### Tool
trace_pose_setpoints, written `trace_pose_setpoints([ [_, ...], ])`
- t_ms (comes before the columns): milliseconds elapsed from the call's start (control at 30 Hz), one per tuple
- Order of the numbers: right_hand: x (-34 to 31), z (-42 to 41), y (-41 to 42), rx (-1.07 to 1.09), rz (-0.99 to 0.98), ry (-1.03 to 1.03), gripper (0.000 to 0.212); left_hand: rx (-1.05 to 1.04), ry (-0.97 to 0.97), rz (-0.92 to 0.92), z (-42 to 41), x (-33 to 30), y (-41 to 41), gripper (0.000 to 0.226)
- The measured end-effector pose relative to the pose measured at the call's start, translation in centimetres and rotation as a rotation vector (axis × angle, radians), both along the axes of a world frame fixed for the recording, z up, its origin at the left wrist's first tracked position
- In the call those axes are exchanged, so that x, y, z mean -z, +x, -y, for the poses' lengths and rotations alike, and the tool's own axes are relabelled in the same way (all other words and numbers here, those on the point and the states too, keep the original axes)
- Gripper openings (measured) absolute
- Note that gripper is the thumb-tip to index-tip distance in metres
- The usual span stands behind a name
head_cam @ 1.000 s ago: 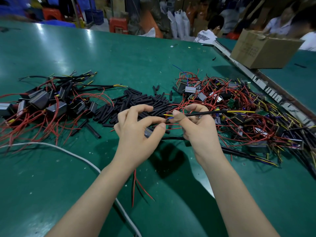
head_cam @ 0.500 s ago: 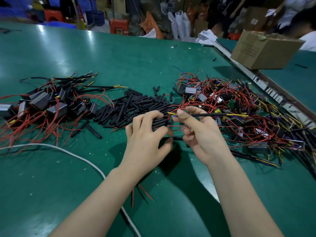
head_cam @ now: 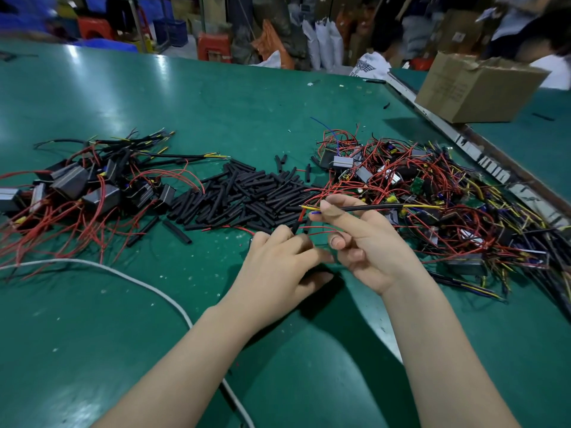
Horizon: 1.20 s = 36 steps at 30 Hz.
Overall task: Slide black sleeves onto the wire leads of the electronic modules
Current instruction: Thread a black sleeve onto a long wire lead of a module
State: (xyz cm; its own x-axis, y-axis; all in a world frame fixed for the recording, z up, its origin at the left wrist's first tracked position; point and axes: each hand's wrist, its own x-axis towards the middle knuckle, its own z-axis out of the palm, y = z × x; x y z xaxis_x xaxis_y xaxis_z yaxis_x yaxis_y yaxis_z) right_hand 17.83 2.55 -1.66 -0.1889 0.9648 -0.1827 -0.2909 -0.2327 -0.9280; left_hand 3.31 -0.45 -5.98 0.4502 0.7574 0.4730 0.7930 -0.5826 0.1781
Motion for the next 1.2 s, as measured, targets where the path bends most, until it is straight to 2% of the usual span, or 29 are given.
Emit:
trace_pose_setpoints([
  [100,0.0,-0.1,0.2,0.039,0.046,0.026,0.029,0.038,-0.079,0.089,0.0,-0.2,-0.7,0.034],
  [267,0.5,0.0,-0.5,0.138,0.157,0.206,0.019,0.006,-0.213,0.633,-0.6,-0.7,-1.7,0.02],
  [333,0.7,0.3,-1.0,0.161,0.188,0.249,0.018,-0.02,-0.255,0.777,-0.8,-0.8,-1.9,0.017],
  [433,0.8,0.6,-1.7,0.198,0.192,0.249,0.019,-0.028,-0.288,0.807,-0.9,-0.6,-1.7,0.009],
  [733,0.7,0.6,-1.9,0.206,0.145,0.185,0.023,-0.009,-0.291,0.944,-1.0,-0.7,-1.4,0.01],
  [1200,0.6,0.6,-2.0,0.165,0.001,0.054,0.019,-0.055,-0.273,0.913,-0.7,-1.1,-1.6,0.008],
])
